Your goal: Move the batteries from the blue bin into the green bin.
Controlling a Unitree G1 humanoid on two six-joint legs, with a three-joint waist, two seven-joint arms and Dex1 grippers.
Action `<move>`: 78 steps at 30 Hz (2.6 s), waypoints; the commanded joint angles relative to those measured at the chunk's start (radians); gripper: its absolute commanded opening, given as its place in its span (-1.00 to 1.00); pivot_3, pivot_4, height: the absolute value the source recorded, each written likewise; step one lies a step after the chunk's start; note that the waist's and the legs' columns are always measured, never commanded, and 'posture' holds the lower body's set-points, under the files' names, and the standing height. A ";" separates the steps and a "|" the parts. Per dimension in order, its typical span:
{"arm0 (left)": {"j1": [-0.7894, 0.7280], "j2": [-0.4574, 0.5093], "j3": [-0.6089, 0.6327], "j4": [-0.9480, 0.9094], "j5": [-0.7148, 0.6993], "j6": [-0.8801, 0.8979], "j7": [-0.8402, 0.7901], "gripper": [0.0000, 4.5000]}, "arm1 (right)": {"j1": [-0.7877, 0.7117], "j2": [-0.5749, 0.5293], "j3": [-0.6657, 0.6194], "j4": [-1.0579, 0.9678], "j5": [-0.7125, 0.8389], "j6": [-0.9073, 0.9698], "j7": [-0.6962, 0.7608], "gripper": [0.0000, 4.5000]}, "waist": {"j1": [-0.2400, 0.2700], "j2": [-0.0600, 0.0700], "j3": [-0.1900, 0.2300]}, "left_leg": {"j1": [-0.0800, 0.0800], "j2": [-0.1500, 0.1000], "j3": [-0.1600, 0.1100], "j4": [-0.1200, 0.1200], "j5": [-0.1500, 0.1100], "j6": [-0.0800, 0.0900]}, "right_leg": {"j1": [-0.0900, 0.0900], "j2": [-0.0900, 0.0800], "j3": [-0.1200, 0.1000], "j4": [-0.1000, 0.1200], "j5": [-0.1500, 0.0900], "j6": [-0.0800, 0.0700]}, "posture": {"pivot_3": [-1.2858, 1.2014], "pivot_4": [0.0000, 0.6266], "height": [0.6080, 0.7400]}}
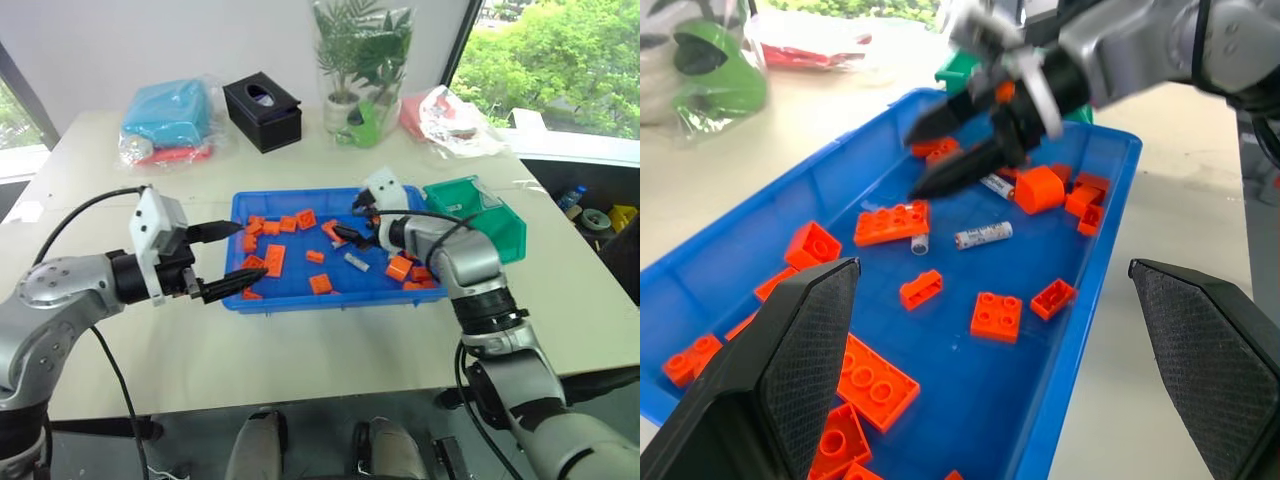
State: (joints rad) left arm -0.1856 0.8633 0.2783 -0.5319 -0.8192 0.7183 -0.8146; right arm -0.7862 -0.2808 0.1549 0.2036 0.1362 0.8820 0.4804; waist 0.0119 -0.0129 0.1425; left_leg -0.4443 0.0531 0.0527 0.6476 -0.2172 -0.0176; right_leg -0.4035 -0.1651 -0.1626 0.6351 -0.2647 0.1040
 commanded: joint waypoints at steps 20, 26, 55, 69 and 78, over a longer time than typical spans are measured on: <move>-0.011 0.001 0.011 -0.032 -0.016 -0.017 0.013 1.00 | 0.108 -0.213 0.116 -0.227 0.077 0.099 0.252 0.98 | -0.001 -0.003 -0.002 | 0.001 0.001 0.000 -0.002 0.000 0.000 | 0.000 0.001 0.000 0.000 0.000 0.000 | 0.03 -0.52 -0.26; -0.025 0.000 0.003 -0.026 -0.012 -0.018 0.010 1.00 | 0.071 -0.175 0.124 -0.125 0.058 0.074 0.241 0.98 | 0.003 -0.003 -0.002 | 0.001 0.001 0.000 -0.001 0.000 0.000 | 0.001 0.001 0.000 -0.001 0.000 0.000 | 0.03 -0.52 -0.26; -0.116 -0.015 -0.061 0.053 0.026 -0.034 -0.038 1.00 | 0.029 -0.184 -0.072 -0.285 0.198 0.236 0.129 0.49 | -0.008 -0.002 -0.002 | 0.001 0.001 0.001 -0.004 0.000 0.000 | -0.001 0.001 0.000 -0.001 0.000 0.001 | 0.03 -0.52 -0.26; -0.088 -0.006 -0.031 0.004 0.008 -0.011 -0.026 1.00 | 0.087 -0.183 0.161 -0.109 0.071 0.028 0.192 0.60 | -0.001 -0.002 -0.001 | 0.001 0.001 0.001 -0.002 0.000 0.000 | 0.000 0.001 0.000 -0.001 0.000 0.000 | 0.03 -0.52 -0.26; -0.083 -0.013 -0.030 -0.003 0.005 -0.010 -0.018 1.00 | 0.093 -0.168 0.136 -0.108 0.066 0.021 0.207 -0.97 | 0.001 -0.004 -0.002 | 0.001 0.001 0.000 -0.001 0.000 0.000 | 0.001 0.001 0.000 -0.001 0.000 0.000 | 0.03 -0.52 -0.26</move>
State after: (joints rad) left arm -0.2675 0.8452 0.2196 -0.5110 -0.7989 0.7154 -0.8342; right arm -0.6931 -0.4499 0.3091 0.1232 0.1990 0.8924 0.6795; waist 0.0126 -0.0166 0.1401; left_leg -0.4432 0.0541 0.0529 0.6462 -0.2173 -0.0176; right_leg -0.4030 -0.1644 -0.1628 0.6343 -0.2647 0.1042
